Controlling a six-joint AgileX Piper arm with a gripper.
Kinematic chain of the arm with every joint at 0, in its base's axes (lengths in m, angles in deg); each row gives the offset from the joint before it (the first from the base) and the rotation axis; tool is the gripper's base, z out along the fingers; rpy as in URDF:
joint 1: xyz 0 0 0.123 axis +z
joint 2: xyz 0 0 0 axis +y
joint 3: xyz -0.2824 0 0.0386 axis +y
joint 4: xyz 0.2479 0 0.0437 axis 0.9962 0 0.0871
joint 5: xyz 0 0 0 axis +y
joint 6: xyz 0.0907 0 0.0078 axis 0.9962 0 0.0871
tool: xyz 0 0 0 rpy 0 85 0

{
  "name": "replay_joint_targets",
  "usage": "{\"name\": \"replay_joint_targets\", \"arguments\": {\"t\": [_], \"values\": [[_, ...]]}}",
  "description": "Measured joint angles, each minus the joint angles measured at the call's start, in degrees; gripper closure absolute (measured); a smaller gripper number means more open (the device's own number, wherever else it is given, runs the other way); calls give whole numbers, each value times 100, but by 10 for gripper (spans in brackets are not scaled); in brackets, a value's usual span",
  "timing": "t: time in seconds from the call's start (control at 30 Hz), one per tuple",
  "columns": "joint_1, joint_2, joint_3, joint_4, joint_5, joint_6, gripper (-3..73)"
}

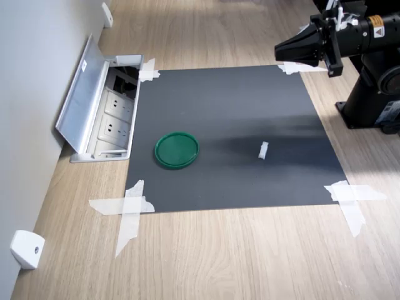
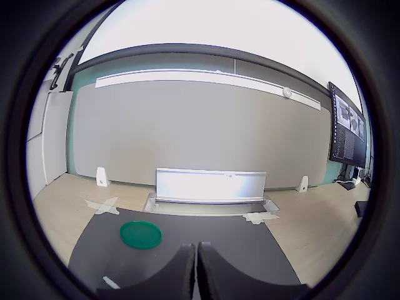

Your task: Grasp a white terminal and put it on the green lid.

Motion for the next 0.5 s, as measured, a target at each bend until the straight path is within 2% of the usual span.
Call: {"name": "replay_joint_targets", "arguments": {"t": [0.13, 0.5], "values": [[0, 7, -29, 104, 209, 0, 703], [0, 1360, -1676, 112, 2088, 4, 703]]}}
